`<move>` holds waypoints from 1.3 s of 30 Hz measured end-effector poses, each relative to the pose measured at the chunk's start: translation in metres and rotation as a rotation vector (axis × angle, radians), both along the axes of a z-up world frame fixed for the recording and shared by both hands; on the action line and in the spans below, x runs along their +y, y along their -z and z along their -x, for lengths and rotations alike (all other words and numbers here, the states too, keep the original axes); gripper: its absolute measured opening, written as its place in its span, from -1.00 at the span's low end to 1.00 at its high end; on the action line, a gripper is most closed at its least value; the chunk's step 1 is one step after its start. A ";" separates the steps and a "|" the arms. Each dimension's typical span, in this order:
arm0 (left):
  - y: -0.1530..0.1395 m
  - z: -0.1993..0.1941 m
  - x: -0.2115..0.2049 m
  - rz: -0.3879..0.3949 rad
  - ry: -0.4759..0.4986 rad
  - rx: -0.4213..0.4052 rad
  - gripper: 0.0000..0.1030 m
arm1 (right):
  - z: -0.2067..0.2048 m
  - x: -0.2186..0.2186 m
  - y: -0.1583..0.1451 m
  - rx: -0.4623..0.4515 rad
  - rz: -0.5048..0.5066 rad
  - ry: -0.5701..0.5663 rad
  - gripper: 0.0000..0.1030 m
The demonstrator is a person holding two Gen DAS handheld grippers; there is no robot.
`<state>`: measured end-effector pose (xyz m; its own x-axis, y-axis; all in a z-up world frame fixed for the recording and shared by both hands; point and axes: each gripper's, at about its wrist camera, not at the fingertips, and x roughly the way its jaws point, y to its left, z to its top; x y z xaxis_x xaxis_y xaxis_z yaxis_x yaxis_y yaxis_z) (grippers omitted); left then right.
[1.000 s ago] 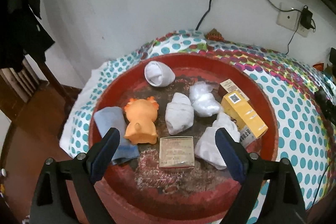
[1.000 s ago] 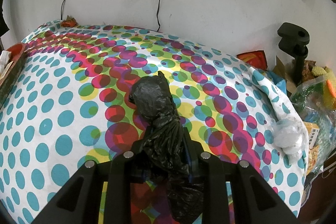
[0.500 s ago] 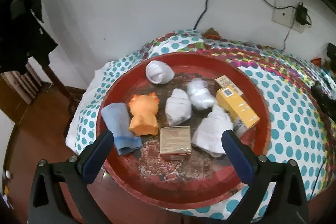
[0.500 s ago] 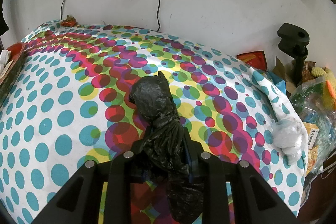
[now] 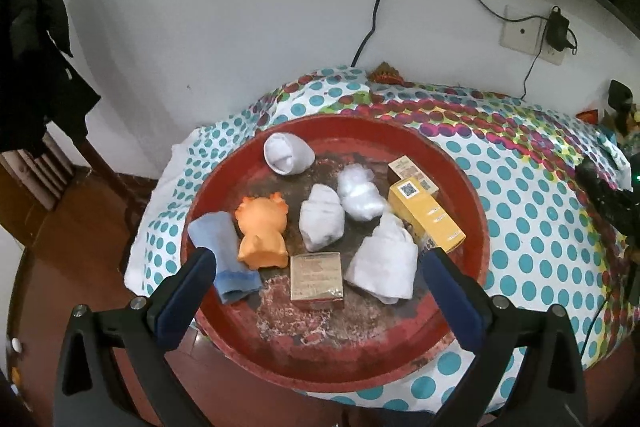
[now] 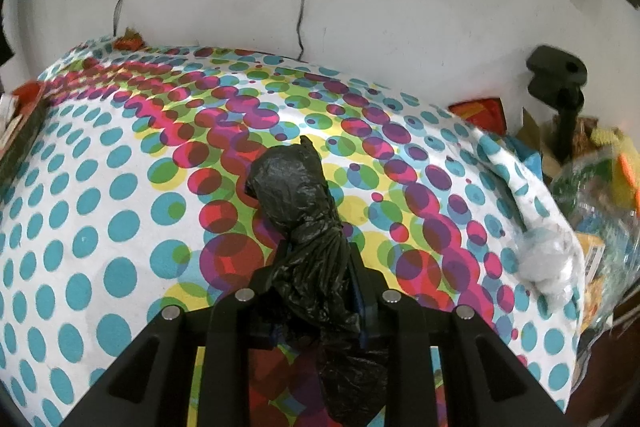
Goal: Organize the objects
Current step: 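Lift the left gripper away from the tray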
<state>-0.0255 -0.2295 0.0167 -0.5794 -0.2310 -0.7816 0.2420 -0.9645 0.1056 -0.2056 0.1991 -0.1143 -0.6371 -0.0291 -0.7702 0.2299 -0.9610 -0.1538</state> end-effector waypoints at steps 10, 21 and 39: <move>-0.003 -0.004 0.005 -0.054 0.028 -0.021 1.00 | -0.007 -0.011 -0.004 -0.039 -0.029 0.057 -0.48; -0.014 -0.012 0.005 -0.070 0.049 0.001 1.00 | -0.030 -0.024 -0.021 -0.030 -0.019 0.054 -0.48; -0.023 -0.021 -0.022 -0.084 -0.022 0.021 1.00 | -0.059 -0.105 -0.059 -0.012 0.040 -0.111 -0.48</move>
<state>-0.0041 -0.2511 0.0394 -0.5910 -0.1782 -0.7867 0.2644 -0.9642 0.0198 -0.1464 0.0936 -0.0549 -0.6191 -0.1301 -0.7745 0.3372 -0.9347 -0.1126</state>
